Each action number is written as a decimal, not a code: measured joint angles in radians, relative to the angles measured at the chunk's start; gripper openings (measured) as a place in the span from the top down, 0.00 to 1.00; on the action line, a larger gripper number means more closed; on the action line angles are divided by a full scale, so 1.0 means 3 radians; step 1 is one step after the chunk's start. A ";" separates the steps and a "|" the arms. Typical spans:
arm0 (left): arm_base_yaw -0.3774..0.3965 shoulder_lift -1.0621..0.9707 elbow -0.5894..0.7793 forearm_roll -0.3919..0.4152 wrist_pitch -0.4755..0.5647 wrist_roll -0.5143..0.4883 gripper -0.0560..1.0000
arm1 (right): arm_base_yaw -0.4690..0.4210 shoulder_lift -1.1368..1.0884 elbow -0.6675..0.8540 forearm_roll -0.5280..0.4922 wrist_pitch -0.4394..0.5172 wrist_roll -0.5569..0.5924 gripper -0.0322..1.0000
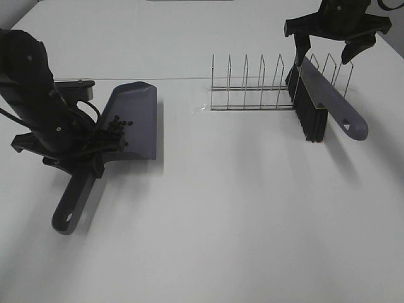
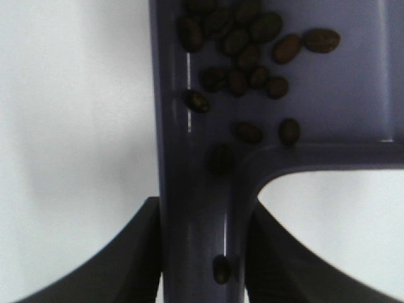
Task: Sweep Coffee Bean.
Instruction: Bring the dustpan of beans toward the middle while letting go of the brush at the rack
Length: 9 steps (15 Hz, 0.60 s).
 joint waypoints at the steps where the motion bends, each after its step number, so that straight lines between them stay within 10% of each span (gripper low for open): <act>1: -0.0093 0.0003 0.0000 -0.0010 0.0000 0.0030 0.61 | 0.0000 0.0000 0.0000 0.0007 0.0030 0.0000 0.20; 9: -0.0427 0.0180 0.0003 -0.0080 -0.0073 0.0037 0.61 | 0.0000 0.0000 0.0000 0.0007 0.0143 -0.0027 0.20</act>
